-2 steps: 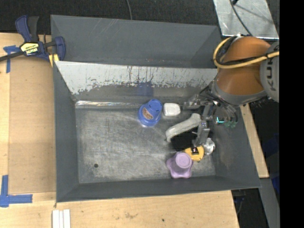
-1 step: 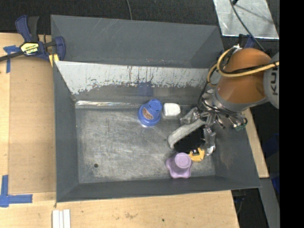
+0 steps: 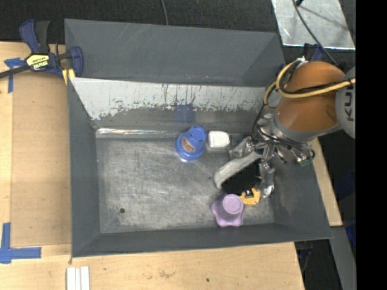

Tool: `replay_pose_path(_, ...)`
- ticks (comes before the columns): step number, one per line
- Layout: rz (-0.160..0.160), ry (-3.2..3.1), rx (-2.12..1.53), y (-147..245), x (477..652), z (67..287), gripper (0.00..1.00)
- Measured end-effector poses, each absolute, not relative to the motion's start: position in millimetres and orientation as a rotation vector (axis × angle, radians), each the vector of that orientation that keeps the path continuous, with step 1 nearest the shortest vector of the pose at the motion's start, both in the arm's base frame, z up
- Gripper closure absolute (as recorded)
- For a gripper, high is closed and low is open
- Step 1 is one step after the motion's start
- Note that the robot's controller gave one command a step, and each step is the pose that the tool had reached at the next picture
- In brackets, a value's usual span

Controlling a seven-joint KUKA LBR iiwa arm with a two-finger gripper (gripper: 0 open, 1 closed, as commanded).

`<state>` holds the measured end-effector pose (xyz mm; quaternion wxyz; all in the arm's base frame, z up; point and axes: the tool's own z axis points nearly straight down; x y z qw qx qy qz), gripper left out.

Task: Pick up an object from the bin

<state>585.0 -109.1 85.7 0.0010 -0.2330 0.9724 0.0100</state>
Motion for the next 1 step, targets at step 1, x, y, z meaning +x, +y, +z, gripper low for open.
replay_pose_path(1, 0.001, 2.912, -1.174, -112.6, 602.1, 234.3, 1.00)
